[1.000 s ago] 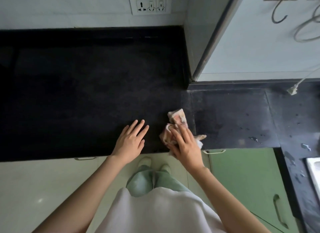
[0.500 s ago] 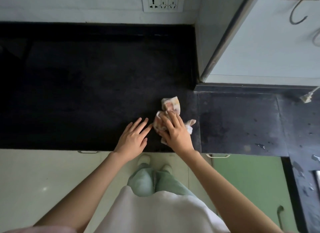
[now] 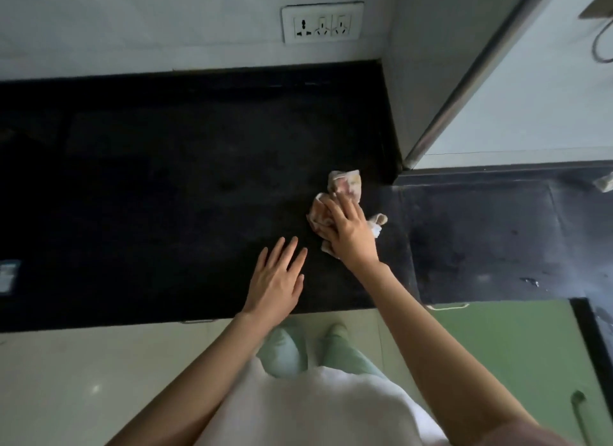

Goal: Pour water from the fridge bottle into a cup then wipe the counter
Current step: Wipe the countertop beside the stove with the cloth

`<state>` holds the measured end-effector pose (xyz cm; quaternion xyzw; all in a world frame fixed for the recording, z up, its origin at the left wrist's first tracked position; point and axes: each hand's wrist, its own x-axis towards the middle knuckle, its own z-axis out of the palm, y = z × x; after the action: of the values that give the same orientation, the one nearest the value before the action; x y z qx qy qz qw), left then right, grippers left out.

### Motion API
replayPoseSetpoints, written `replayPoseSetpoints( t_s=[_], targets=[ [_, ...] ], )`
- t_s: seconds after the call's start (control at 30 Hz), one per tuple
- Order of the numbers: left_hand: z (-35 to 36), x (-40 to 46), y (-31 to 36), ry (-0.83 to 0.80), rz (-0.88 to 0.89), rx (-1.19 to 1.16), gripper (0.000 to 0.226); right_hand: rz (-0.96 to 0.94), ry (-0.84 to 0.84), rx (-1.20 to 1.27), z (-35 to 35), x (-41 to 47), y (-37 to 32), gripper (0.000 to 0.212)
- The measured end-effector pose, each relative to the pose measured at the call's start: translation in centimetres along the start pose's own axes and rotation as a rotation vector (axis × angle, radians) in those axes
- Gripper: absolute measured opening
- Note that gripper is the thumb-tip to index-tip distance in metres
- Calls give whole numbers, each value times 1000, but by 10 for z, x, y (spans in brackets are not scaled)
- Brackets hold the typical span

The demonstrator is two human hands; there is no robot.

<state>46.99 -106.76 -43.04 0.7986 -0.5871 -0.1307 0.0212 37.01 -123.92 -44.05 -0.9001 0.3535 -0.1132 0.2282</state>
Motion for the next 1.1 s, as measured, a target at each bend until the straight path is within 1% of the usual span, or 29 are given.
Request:
replayPoseSetpoints(
  t_s=[0.07, 0.17, 0.23, 0.3, 0.4, 0.43, 0.53, 0.6, 0.7, 0.73, 0.8, 0.83, 0.9, 1.0, 1.03, 1.1],
  targets=[
    [-10, 7, -24, 20, -17, -4, 50, -57, -19, -1, 8, -18, -16, 65],
    [-22, 20, -61, 1, -20, 7, 51, -74, -6, -9, 6, -60, -18, 77],
    [-27, 33, -78, -23, -10, 11, 52, -17, 36, -12, 3, -82, -10, 78],
    [-31, 47, -90, -45, 8, 18, 53, 93, 83, -44, -3, -81, 5, 78],
    [-34, 67, -101, -78, 33, 36, 55, 321, 106, -78, -9, -32, 21, 73],
    [-34, 73, -104, -82, 38, 41, 55, 336, 112, -79, -9, -9, 21, 73],
    [-35, 84, -110, -97, 31, 34, 56, 239, 113, -49, 6, 53, -3, 68],
    [-35, 85, -112, -101, 25, 16, 56, 161, 86, -54, 21, 70, -28, 66],
    [-32, 83, -114, -100, 27, 0, 56, 35, 10, -80, 33, 50, -51, 80],
    [-31, 83, -115, -100, 33, -1, 56, -2, 2, -74, 33, 38, -51, 80],
    [-29, 82, -117, -98, 50, -12, 56, -30, 12, -54, 26, 19, -37, 71],
    [-28, 83, -118, -96, 55, -20, 56, -10, 34, -55, 19, 15, -26, 69],
    [-27, 83, -119, -83, 51, -32, 55, 90, 59, -59, 2, 26, -1, 68],
    [-25, 83, -118, -76, 29, -28, 53, 297, 86, -86, -13, 84, 24, 67],
    [-24, 83, -117, -74, 25, -15, 52, 317, 64, -89, -13, 108, 24, 69],
    [-25, 83, -118, -62, 20, 14, 52, 251, 35, -80, -6, 147, 11, 71]
  ],
)
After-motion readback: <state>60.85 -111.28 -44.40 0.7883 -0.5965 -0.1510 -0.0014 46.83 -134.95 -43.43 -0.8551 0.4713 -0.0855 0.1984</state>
